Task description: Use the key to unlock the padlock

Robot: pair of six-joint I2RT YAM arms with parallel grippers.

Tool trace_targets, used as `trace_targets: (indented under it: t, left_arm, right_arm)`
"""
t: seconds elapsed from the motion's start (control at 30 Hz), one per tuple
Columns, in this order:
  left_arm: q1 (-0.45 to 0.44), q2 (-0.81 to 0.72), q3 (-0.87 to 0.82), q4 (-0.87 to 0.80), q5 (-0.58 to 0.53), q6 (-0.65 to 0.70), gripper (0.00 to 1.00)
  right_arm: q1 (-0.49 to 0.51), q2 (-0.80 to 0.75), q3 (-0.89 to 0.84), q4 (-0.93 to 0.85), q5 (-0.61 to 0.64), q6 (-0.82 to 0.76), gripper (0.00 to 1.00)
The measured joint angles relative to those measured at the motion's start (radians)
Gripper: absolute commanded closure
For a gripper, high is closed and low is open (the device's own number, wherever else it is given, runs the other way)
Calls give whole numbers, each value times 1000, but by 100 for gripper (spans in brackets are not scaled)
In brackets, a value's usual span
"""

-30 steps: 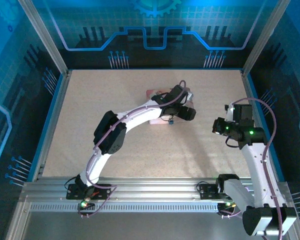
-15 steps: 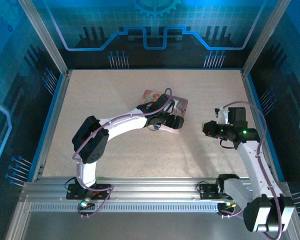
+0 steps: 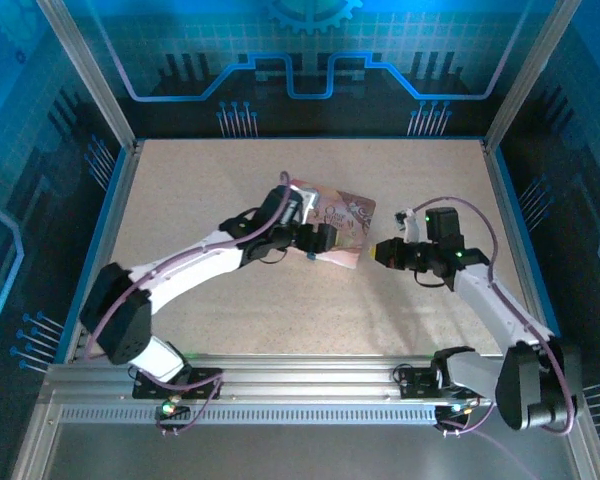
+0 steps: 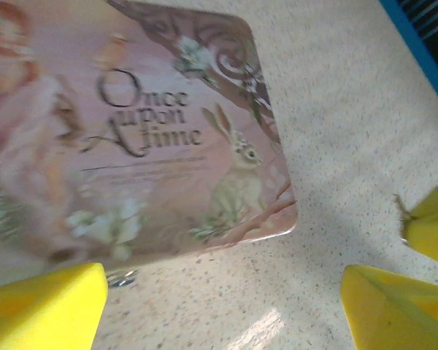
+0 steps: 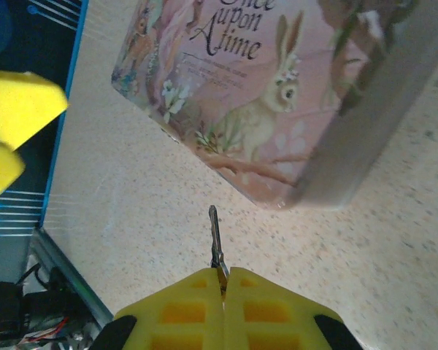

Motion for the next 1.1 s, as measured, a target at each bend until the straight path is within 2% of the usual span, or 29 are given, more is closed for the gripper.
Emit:
trace_targets:
  t: [0.17, 0.37, 0.47, 0.77, 1.1]
  left_arm:
    - [45, -108, -201, 68, 42, -58, 17]
    - [58, -110, -368, 164, 82, -101, 17]
    - [58, -98, -392, 224, 97, -102, 17]
    - [58, 37, -393, 423, 116, -100, 20]
    - [58, 134, -401, 589, 116, -62, 26]
  right_arm:
    - [44, 166, 16, 176, -43, 62, 100]
    - [74, 361, 93, 347, -57, 124, 100]
    - [89, 428, 129, 386, -52, 142, 100]
    - [111, 490, 198, 351, -12, 140, 100]
    - [121, 491, 204, 337, 12, 123, 100]
